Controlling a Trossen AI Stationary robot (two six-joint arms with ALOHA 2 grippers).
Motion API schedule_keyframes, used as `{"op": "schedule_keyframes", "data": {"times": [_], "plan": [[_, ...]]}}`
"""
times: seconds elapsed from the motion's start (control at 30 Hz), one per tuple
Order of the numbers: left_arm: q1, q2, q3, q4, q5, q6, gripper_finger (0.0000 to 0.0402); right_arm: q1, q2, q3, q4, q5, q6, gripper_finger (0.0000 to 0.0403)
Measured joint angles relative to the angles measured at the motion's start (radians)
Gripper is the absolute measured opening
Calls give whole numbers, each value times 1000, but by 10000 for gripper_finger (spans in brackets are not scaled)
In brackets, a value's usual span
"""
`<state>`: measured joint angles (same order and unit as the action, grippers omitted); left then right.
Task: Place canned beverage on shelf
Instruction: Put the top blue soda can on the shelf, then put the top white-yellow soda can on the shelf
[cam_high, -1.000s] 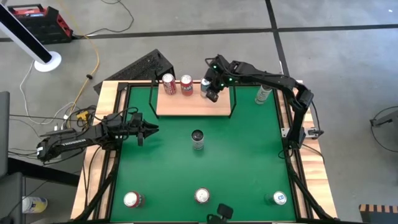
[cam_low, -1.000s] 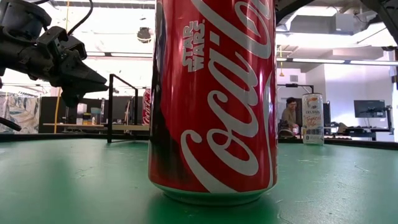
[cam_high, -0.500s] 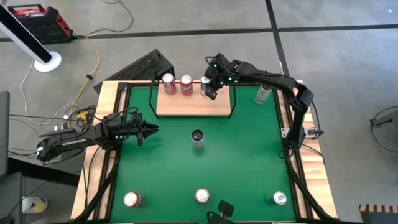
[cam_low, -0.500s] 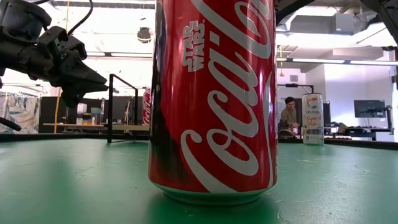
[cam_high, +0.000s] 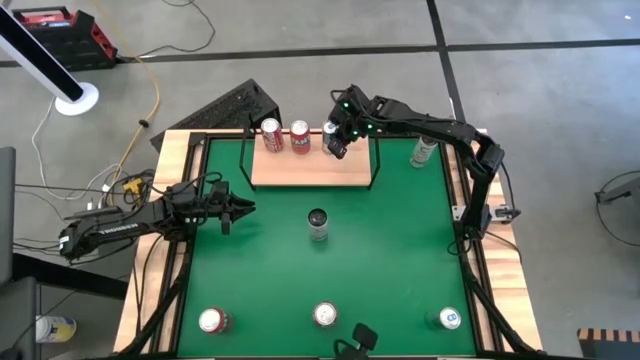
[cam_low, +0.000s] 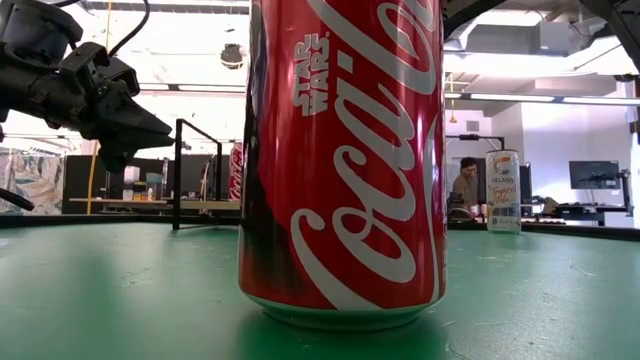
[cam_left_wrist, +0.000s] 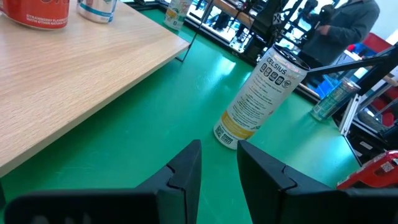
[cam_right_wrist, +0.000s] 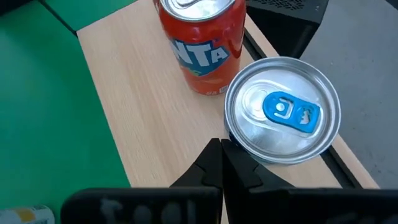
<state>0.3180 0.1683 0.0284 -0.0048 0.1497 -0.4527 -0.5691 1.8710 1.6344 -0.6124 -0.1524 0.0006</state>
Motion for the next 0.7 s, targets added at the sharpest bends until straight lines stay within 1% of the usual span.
{"op": "schedule_keyframes", "data": {"times": [0.13, 0.27, 0.37, 0.4, 0.47, 0.53, 0.57, 0.6, 0.7], "plan": [[0, 0, 0, 0, 0, 0, 88, 0, -46, 0, -19, -32, 23, 20], [0, 0, 0, 0, 0, 0, 88, 0, -143, 1, -55, -32, 26, 20], [0, 0, 0, 0, 0, 0, 88, -1, -217, 1, -128, -13, 26, 21], [0, 0, 0, 0, 0, 0, 88, -1, -241, 1, -168, 22, 26, 21], [0, 0, 0, 0, 0, 0, 88, 0, -286, -4, -253, 134, 27, 21], [0, 0, 0, 0, 0, 0, 88, -3, -330, -42, -299, 250, 50, 21], [0, 0, 0, 0, 0, 0, 88, -10, -352, -72, -313, 288, 69, 21], [0, 0, 0, 0, 0, 0, 88, -22, -376, -108, -320, 307, 91, 21], [0, 0, 0, 0, 0, 0, 88, -61, -450, -226, -314, 316, 136, 24]]}}
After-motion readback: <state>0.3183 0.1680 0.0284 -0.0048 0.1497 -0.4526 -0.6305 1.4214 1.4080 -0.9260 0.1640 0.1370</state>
